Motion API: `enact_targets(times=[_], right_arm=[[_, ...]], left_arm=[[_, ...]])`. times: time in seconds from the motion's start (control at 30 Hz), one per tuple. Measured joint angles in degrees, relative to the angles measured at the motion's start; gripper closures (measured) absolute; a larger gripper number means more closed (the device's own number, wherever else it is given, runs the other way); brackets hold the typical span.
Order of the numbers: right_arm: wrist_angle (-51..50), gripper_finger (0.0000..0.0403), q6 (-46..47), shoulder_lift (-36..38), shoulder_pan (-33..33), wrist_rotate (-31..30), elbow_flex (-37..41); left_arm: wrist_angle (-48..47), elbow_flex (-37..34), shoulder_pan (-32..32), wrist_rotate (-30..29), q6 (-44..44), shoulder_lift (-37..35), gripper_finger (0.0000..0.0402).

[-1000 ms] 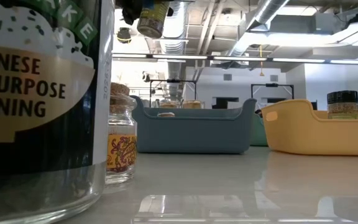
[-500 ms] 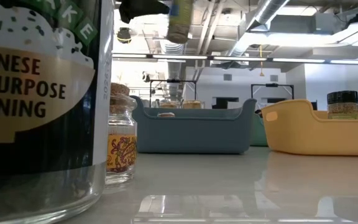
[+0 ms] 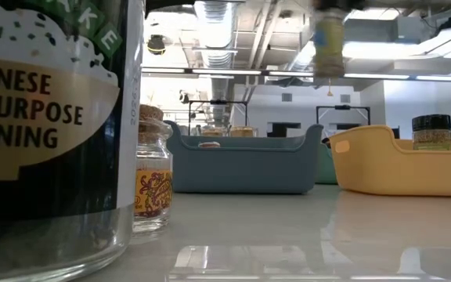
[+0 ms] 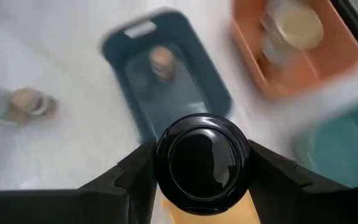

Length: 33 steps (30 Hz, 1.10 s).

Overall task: Sort spices by type
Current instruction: Put the black spice bottle into the yellow bin

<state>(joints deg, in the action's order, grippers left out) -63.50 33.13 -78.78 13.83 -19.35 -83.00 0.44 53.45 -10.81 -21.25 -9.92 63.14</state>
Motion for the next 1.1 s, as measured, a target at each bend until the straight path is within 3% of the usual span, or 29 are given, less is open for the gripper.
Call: enact_targets(times=[0.2,0.43,0.57,0.97,1.1], right_arm=[[0.58,0.0174,15.28,6.50,0.01,-3.19,14.93],[6.41,0.0174,20.12,5.89,-1.23,-3.23,24.60],[10.42,0.0174,23.04,4.83,-0.17,-5.39,28.01],[11.47,0.0174,33.53,4.42,5.82,-14.98,32.65],[11.16,0.0174,36.57,4.45,7.10,-15.61,34.22]], left_arm=[[-1.18,0.00,0.00,-0.05,-0.42,-0.40,0.0121],[-1.18,0.00,0.02,-0.32,-0.42,-0.38,0.0121],[-1.20,0.00,0.02,-0.42,-0.42,-0.38,0.0121],[-1.26,0.00,0.02,-0.45,-0.64,-0.38,0.0121],[-1.24,0.00,0.02,-0.43,-0.64,-0.38,0.0121]])
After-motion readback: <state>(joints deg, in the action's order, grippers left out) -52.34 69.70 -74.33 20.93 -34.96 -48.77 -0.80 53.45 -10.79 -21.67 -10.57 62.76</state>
